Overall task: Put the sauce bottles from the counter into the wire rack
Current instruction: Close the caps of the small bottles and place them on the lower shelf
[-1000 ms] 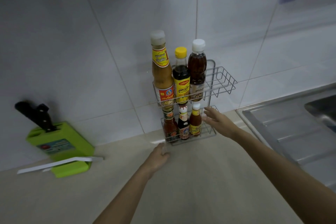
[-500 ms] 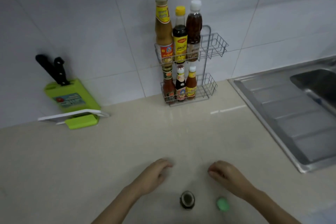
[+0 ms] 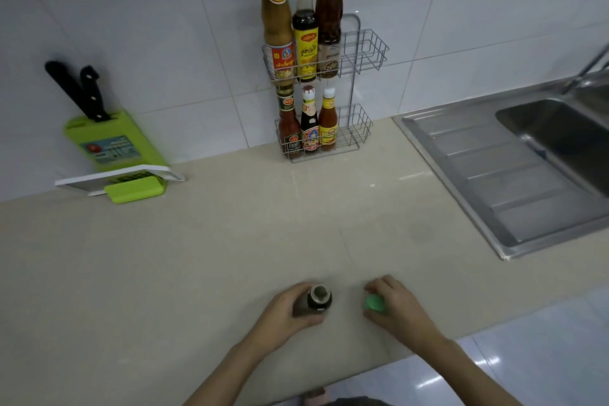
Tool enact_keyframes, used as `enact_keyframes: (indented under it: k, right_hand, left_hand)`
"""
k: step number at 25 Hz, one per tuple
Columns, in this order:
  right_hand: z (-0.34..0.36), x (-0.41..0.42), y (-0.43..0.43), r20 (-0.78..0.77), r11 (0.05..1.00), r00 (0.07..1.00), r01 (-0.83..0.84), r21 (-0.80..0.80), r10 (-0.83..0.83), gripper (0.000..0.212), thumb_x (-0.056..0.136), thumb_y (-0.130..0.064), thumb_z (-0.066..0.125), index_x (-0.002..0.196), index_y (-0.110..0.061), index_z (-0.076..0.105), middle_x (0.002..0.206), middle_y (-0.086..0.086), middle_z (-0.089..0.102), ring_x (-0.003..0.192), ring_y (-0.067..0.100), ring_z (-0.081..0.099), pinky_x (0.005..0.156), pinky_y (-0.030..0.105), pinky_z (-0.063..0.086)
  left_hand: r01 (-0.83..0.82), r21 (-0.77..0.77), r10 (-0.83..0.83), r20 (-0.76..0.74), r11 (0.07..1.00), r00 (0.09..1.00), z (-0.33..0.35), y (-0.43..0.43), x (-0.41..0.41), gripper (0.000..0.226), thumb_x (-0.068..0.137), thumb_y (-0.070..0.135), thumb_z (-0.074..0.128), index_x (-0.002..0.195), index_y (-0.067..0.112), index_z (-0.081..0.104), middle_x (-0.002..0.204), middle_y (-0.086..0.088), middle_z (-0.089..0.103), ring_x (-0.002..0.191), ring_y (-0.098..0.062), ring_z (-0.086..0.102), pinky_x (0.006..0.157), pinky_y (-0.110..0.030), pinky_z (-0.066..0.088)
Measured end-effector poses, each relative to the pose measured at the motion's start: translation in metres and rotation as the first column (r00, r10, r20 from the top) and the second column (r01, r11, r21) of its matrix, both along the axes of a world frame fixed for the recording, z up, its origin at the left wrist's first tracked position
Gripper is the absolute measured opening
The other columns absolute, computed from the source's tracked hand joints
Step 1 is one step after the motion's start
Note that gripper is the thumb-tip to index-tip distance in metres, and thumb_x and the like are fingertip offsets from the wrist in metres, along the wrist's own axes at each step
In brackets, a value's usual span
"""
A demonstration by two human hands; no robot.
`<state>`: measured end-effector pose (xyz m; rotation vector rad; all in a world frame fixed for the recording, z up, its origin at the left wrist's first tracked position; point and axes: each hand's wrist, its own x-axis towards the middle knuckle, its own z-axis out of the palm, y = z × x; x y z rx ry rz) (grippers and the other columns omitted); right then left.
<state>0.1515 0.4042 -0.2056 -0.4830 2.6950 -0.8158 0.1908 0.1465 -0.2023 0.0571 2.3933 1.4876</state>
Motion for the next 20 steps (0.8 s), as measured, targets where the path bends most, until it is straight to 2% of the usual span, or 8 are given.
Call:
enact_keyframes:
  k: [3, 5, 7, 9, 11, 13, 16, 20]
  right_hand:
    - [0.029, -0.011, -0.013, 0.135, 0.89, 0.979, 0.196, -0.413, -0.153, 0.028, 0.074, -0.017, 0.081, 0.097, -0.018, 0.065, 0.093, -0.003, 0.07, 0.084, 0.015, 0.068, 0.074, 0.014, 0.051]
    - [0.056, -0.023, -0.026, 0.178, 0.768, 0.976, 0.211, -0.605, -0.128, 0.027, 0.071, -0.018, 0.082, 0.095, -0.019, 0.068, 0.091, -0.002, 0.074, 0.084, 0.013, 0.071, 0.077, 0.017, 0.054]
    - [0.081, -0.037, -0.036, 0.129, 0.718, 0.99, 0.123, -0.684, -0.047, 0.028, 0.072, -0.018, 0.08, 0.098, -0.019, 0.069, 0.095, 0.0, 0.074, 0.087, 0.013, 0.07, 0.08, 0.02, 0.054]
    - [0.1, -0.049, -0.04, 0.055, 0.743, 0.998, 0.019, -0.669, 0.024, 0.028, 0.074, -0.015, 0.079, 0.1, -0.019, 0.069, 0.098, 0.001, 0.073, 0.089, 0.015, 0.069, 0.085, 0.026, 0.055]
    - [0.116, -0.059, -0.039, 0.024, 0.752, 0.999, -0.011, -0.659, 0.036, 0.028, 0.075, -0.016, 0.079, 0.101, -0.02, 0.069, 0.099, 0.001, 0.073, 0.091, 0.015, 0.068, 0.087, 0.031, 0.055]
    - [0.13, -0.067, -0.039, -0.009, 0.756, 0.997, -0.061, -0.652, 0.072, 0.029, 0.074, -0.022, 0.077, 0.102, -0.022, 0.069, 0.101, -0.001, 0.073, 0.094, 0.015, 0.068, 0.089, 0.032, 0.055]
    - [0.146, -0.074, -0.042, -0.074, 0.804, 0.954, -0.284, -0.522, 0.289, 0.033, 0.077, -0.023, 0.076, 0.109, -0.019, 0.068, 0.107, -0.001, 0.072, 0.096, 0.016, 0.068, 0.089, 0.03, 0.055]
    - [0.155, -0.078, -0.04, -0.157, 0.808, 0.901, -0.432, -0.4, 0.404, 0.037, 0.078, -0.023, 0.076, 0.114, -0.016, 0.067, 0.11, -0.001, 0.071, 0.095, 0.013, 0.068, 0.086, 0.03, 0.056]
  left_hand:
    - [-0.063, 0.138, 0.063, 0.004, 0.988, 0.998, 0.015, 0.002, 0.0, 0.04, 0.076, 0.036, 0.078, 0.113, 0.038, 0.064, 0.118, 0.018, 0.069, 0.112, 0.001, 0.063, 0.096, -0.013, 0.046]
    - [-0.106, 0.227, 0.106, 0.012, 0.968, 0.994, 0.027, 0.005, -0.005, 0.039, 0.077, 0.036, 0.077, 0.113, 0.026, 0.066, 0.11, 0.007, 0.073, 0.103, -0.007, 0.067, 0.091, -0.022, 0.051]
    - [-0.111, 0.267, 0.109, 0.022, 0.957, 0.994, 0.038, 0.007, -0.01, 0.042, 0.076, 0.038, 0.076, 0.113, 0.021, 0.066, 0.103, -0.002, 0.074, 0.094, -0.013, 0.068, 0.087, -0.036, 0.053]
    - [-0.106, 0.293, 0.103, 0.024, 0.95, 0.994, 0.047, 0.009, -0.014, 0.043, 0.077, 0.04, 0.074, 0.115, 0.02, 0.064, 0.106, -0.011, 0.072, 0.094, -0.017, 0.067, 0.09, -0.045, 0.052]
    - [-0.105, 0.324, 0.107, 0.013, 0.94, 0.994, 0.054, 0.007, -0.017, 0.043, 0.079, 0.039, 0.073, 0.116, 0.02, 0.064, 0.109, -0.013, 0.07, 0.096, -0.017, 0.065, 0.091, -0.043, 0.051]
    - [-0.084, 0.329, 0.085, 0.011, 0.941, 0.996, 0.06, 0.004, -0.019, 0.043, 0.078, 0.04, 0.073, 0.116, 0.021, 0.064, 0.107, -0.007, 0.071, 0.096, -0.014, 0.064, 0.089, -0.037, 0.051]
    - [-0.012, 0.26, 0.015, -0.012, 0.966, 1.0, 0.066, 0.002, -0.019, 0.044, 0.077, 0.042, 0.073, 0.116, 0.024, 0.063, 0.104, 0.003, 0.068, 0.093, -0.006, 0.063, 0.085, -0.029, 0.05]
    - [0.04, 0.245, -0.041, 0.001, 0.969, 0.999, 0.07, 0.001, -0.016, 0.046, 0.079, 0.042, 0.072, 0.118, 0.02, 0.062, 0.105, 0.001, 0.067, 0.094, -0.008, 0.06, 0.087, -0.033, 0.049]
